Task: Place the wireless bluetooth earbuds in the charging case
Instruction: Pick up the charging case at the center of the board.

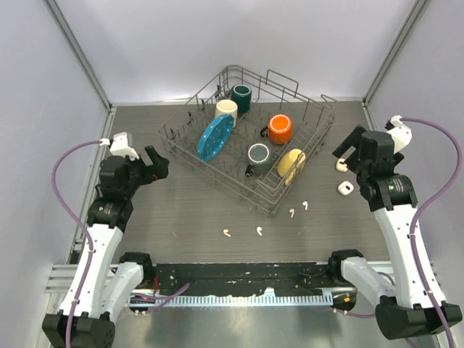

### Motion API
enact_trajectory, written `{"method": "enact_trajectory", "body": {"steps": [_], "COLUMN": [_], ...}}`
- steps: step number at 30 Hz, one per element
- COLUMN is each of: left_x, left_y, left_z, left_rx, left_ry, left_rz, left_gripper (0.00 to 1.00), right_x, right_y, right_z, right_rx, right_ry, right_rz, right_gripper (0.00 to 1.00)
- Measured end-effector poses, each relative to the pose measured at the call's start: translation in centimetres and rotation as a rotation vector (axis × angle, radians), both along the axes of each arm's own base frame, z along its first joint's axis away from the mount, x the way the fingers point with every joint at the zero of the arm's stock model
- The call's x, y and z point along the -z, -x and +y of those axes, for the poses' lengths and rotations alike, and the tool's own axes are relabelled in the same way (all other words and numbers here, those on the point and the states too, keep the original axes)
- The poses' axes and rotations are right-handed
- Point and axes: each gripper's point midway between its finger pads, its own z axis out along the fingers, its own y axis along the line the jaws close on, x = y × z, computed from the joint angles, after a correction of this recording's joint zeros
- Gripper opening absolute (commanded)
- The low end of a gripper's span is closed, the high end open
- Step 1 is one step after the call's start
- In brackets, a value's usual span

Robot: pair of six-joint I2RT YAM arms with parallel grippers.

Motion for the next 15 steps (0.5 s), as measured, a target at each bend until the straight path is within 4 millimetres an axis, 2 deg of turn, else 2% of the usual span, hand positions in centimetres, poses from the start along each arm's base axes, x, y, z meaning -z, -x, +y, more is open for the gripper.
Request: {"method": "enact_trajectory", "body": {"steps": [3,8,11,13,15], "left_x": [-1.7,-0.7,-0.4,-0.1,0.4], "left_y": [0.8,3.0,4.1,4.6,5.1], "left_z": [0.5,1.0,1.6,1.8,2.0], "left_rx": [-0.045,-0.074,-0.102,-0.124,-0.138], "left_ry": [0.022,0.032,0.026,0.036,0.042], "left_rz": [-0.035,0.008,0.0,-0.006,-0.009], "left_gripper": [1.0,1.0,1.0,1.0,1.0], "right_x": [-0.8,-0.7,-0.6,-0.5,0.5], "right_y": [0.3,0.9,-0.1,-1.1,-1.7], "right_z": [-0.4,-1.9,-3.5,-4.8,-5.5], "right_rx": [-0.027,0.001,0.056,0.099,0.119], "right_ry": [0.062,0.13,0.131,0.115,0.079], "right_rz": [-0.03,-0.016,0.024,0.046,0.076], "right_gripper": [1.0,0.99,0.98,0.93,0.88]}}
